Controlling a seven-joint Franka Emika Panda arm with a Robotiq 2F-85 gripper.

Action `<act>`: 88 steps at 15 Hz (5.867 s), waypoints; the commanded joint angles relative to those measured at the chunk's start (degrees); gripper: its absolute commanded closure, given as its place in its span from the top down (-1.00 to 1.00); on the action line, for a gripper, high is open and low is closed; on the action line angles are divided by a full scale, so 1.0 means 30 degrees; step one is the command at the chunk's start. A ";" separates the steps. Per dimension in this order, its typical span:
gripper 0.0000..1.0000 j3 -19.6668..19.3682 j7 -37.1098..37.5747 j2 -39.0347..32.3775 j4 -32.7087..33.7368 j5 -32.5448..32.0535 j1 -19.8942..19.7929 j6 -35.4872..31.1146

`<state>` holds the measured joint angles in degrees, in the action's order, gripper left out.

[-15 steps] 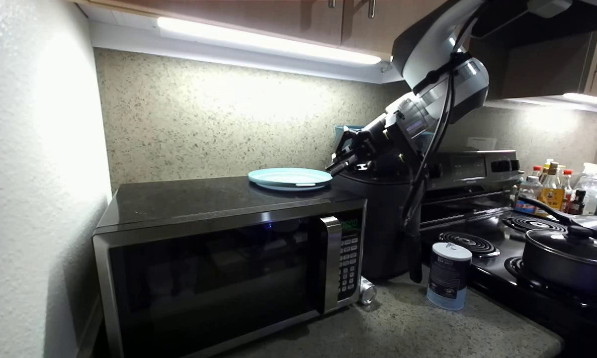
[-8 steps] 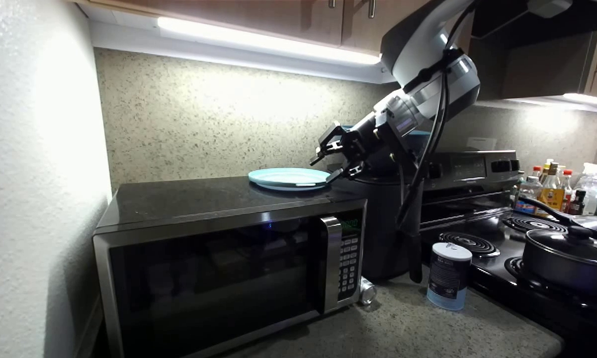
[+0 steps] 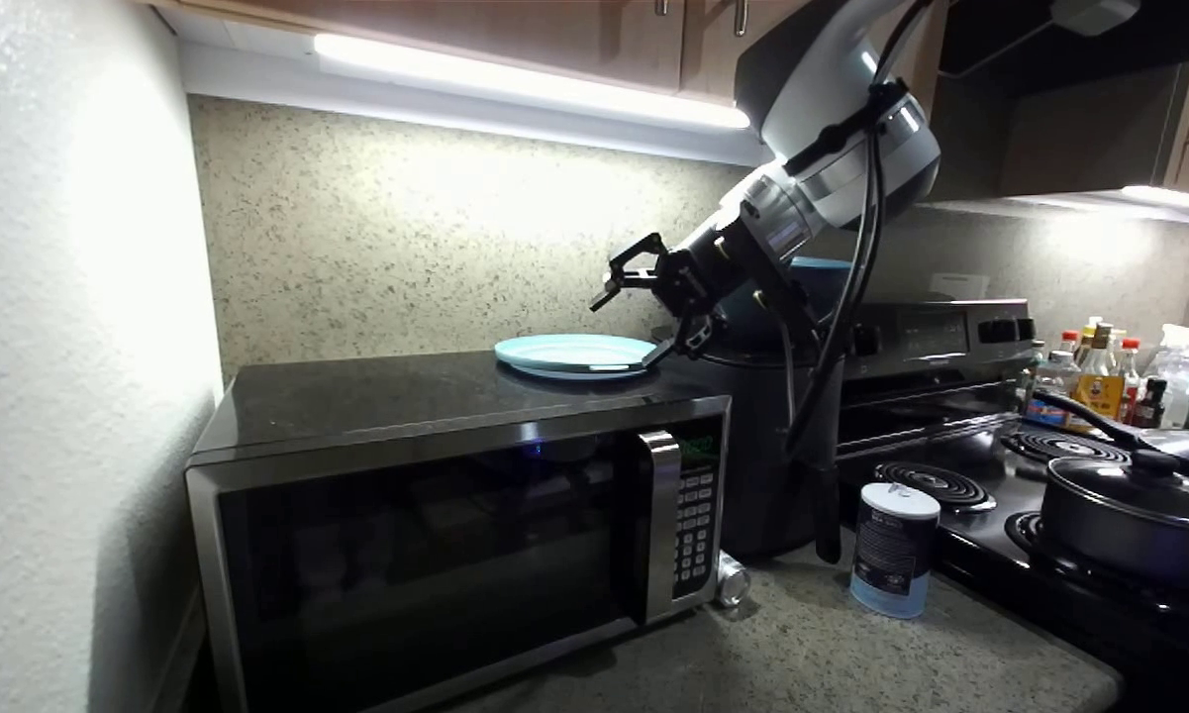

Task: Flip over the plate

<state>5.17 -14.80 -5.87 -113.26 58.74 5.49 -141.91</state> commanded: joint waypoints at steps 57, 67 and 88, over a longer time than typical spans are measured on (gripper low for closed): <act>-0.82 0.0570 -1.8365 -0.3105 0.1501 2.2097 0.0960 -0.2432; -0.81 0.0115 -2.5508 0.0647 -0.0319 2.4314 0.1907 -0.8255; -0.75 -0.1992 -3.7432 0.1377 0.5138 2.8461 0.1775 -1.4465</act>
<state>-0.81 -127.11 -1.74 -97.85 144.12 10.81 -185.30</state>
